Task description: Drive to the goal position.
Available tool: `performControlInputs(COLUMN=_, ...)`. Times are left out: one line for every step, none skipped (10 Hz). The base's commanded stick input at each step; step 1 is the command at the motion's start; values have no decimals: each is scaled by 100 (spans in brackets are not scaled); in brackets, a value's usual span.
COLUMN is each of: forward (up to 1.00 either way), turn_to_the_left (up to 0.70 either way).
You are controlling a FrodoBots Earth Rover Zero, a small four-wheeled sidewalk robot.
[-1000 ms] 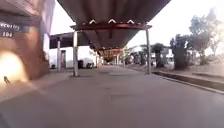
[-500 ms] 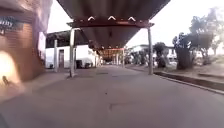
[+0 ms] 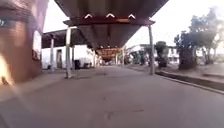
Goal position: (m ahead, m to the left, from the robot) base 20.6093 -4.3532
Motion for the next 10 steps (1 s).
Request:
performControlInputs(forward=70, turn_to_the_left=0)
performControlInputs(forward=70, turn_to_the_left=0)
performControlInputs(forward=70, turn_to_the_left=11)
performControlInputs(forward=70, turn_to_the_left=21)
performControlInputs(forward=70, turn_to_the_left=0)
performControlInputs(forward=70, turn_to_the_left=0)
performControlInputs(forward=70, turn_to_the_left=0)
performControlInputs(forward=70, turn_to_the_left=0)
performControlInputs(forward=70, turn_to_the_left=0)
performControlInputs(forward=70, turn_to_the_left=0)
